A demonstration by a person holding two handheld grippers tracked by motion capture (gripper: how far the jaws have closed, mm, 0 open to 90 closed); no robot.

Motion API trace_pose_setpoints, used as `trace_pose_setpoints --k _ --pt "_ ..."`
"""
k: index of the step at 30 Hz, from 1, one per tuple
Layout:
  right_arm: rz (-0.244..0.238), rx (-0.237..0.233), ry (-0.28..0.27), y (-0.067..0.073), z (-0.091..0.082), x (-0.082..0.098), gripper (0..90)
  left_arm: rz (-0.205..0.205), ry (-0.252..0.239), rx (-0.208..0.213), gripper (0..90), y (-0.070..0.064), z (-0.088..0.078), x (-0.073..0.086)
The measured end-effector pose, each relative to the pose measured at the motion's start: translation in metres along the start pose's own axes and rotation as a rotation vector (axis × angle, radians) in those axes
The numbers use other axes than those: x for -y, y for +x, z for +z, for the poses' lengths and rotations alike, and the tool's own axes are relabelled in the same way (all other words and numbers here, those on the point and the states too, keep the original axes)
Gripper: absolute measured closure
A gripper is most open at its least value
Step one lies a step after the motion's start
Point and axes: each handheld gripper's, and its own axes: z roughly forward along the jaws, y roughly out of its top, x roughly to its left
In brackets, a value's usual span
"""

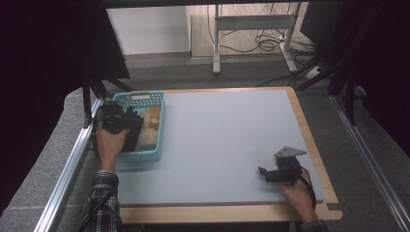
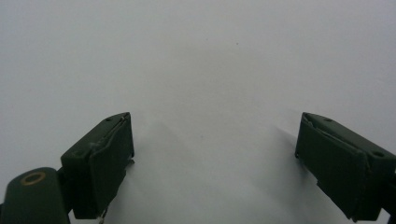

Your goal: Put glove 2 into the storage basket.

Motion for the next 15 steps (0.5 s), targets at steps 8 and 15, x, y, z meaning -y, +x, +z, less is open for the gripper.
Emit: trace_pose_setpoints --k 8,15 --pt "-0.001 0.0 0.0 0.0 0.0 0.0 10.9 0.06 -0.01 0.03 2.4 -0.013 -0.012 0.002" --pt "-0.001 0.0 0.0 0.0 0.0 0.0 10.9 0.099 -0.022 0.059 1.2 -0.026 -0.017 0.006"
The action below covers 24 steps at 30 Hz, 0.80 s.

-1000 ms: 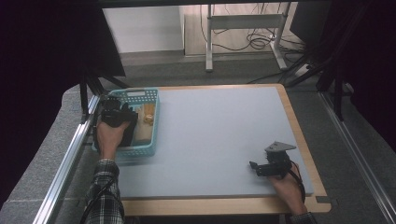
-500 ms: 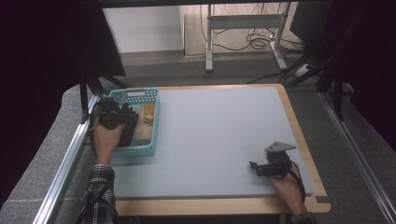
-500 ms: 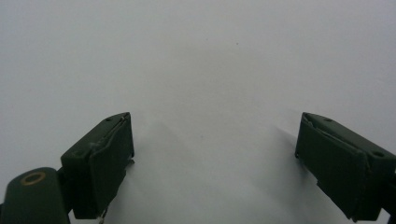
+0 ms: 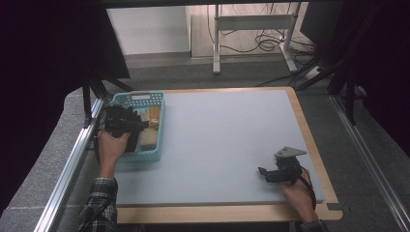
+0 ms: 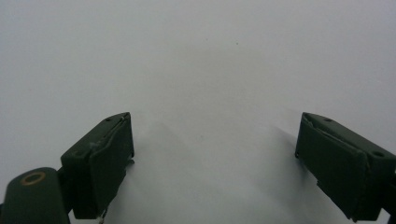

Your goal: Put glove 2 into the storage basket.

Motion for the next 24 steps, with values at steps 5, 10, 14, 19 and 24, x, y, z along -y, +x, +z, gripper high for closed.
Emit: trace_pose_setpoints --k 5,10,14,19,24 --pt "0.0 0.0 0.0 0.0 0.0 0.0 11.0 0.038 -0.004 0.009 0.7 -0.012 -0.001 0.001" --pt "0.0 0.0 0.0 0.0 0.0 0.0 10.9 0.074 -0.016 0.025 0.6 -0.028 -0.003 0.003" --pt "-0.001 0.001 0.0 0.0 0.0 0.0 10.9 0.106 -0.022 0.044 0.3 -0.042 -0.004 0.006" --pt "-0.001 0.001 0.0 0.0 0.0 0.0 10.9 0.144 -0.035 0.072 0.3 -0.06 -0.005 0.009" --pt "-0.002 0.001 0.0 0.0 0.0 0.0 10.9 0.173 -0.047 0.1 0.2 -0.077 -0.005 0.012"
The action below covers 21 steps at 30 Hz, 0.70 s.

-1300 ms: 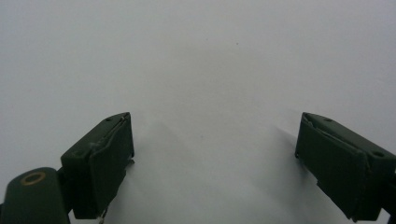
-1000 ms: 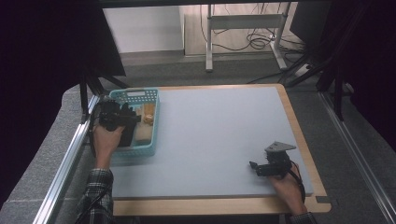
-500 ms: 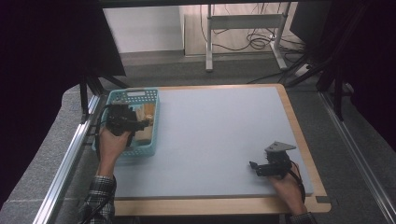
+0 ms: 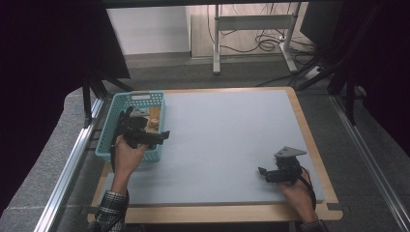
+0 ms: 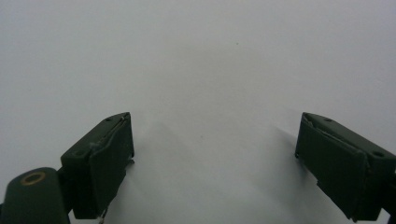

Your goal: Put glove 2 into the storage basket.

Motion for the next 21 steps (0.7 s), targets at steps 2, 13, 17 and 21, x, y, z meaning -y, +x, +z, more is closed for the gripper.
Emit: trace_pose_setpoints --k 2,13,17,21 --pt "0.001 0.0 0.0 0.0 0.0 0.0 11.0 0.009 -0.004 0.011 0.2 -0.007 0.001 0.0" --pt "-0.001 0.001 0.0 0.0 0.0 0.0 10.9 0.066 -0.013 0.075 0.2 -0.04 0.013 0.011" --pt "-0.001 0.001 -0.001 0.0 0.0 0.0 10.9 0.079 -0.02 0.098 0.2 -0.051 0.019 0.016" --pt "-0.001 0.001 0.0 0.0 0.0 0.0 11.0 0.099 -0.019 0.123 0.2 -0.063 0.026 0.021"
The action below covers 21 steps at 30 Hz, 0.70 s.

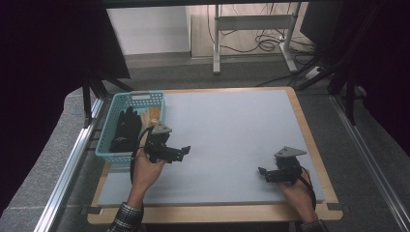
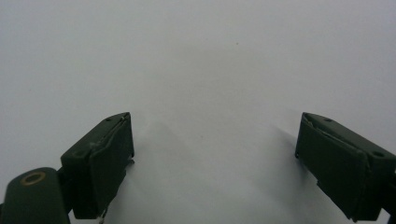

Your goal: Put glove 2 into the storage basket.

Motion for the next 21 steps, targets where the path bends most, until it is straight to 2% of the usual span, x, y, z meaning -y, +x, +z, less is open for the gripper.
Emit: trace_pose_setpoints --k 2,7,21 --pt "0.0 0.0 0.0 0.0 0.0 0.0 10.9 0.016 0.002 0.014 0.2 -0.007 0.005 0.003" --pt "0.001 0.0 0.0 0.0 0.0 0.0 11.0 0.024 -0.005 0.044 0.2 -0.018 0.011 0.006" --pt "0.001 0.0 0.0 0.0 0.0 0.0 11.0 0.06 -0.007 0.079 0.2 -0.039 0.028 0.011"
